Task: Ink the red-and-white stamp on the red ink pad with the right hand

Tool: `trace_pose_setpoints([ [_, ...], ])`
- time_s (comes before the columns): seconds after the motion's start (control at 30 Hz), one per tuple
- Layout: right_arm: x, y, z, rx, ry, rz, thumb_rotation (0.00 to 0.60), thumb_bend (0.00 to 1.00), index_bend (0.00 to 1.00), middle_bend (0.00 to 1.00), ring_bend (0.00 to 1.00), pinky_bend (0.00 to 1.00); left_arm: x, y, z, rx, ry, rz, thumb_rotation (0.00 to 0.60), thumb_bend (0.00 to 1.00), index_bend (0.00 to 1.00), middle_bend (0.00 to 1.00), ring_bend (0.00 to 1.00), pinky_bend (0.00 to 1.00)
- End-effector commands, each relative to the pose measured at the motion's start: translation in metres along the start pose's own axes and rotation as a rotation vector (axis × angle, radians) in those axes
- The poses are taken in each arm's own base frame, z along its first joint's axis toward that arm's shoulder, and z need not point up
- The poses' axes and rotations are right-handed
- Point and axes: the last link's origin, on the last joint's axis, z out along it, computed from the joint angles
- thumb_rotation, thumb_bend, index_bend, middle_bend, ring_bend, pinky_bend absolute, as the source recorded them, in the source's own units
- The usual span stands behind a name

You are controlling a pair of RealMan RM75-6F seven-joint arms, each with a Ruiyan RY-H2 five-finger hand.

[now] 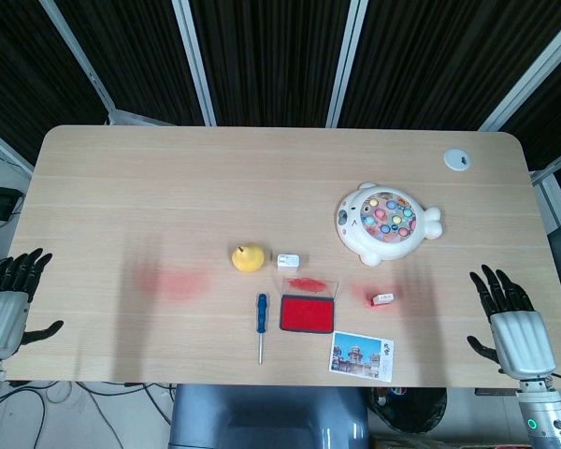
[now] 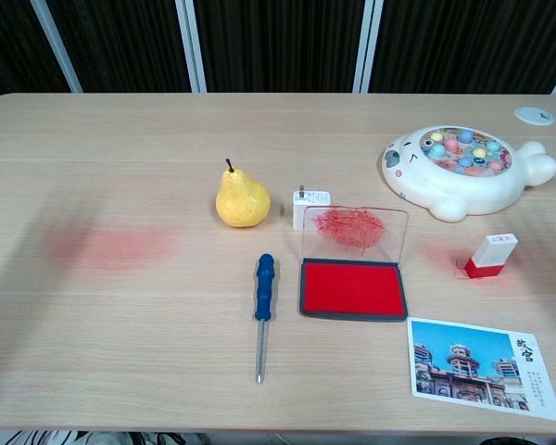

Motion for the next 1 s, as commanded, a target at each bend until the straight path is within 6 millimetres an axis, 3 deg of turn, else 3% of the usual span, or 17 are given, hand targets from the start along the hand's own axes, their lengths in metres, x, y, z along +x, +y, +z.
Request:
trace_pose_setpoints([
  [0.03,0.000,0.000,0.000,0.000,0.000,0.000,0.600,0.12,0.00,0.00,0.00,0.18,0.000,0.000,0.000,0.000,0.000,0.000,0.600,0.00,0.00,0.00,0.00,0.00],
  [0.57,0.003,-0.015,0.000,0.040,-0.010,0.041,0.600,0.10,0.00,0.00,0.00,0.18,0.001,-0.001,0.000,0.004,0.004,-0.014,0.600,0.00,0.00,0.00,0.00,0.00],
  [0.8,0.000,-0.038,0.021,0.089,-0.045,0.022,0.600,0.11,0.00,0.00,0.00,0.18,0.001,-0.004,0.004,0.010,-0.001,-0.014,0.600,0.00,0.00,0.00,0.00,0.00],
  [1.0,-0.012,-0.066,0.046,0.131,-0.076,0.020,0.600,0.20,0.10,0.08,0.01,0.19,0.002,-0.004,0.004,0.011,-0.003,-0.012,0.600,0.00,0.00,0.00,0.00,0.00],
])
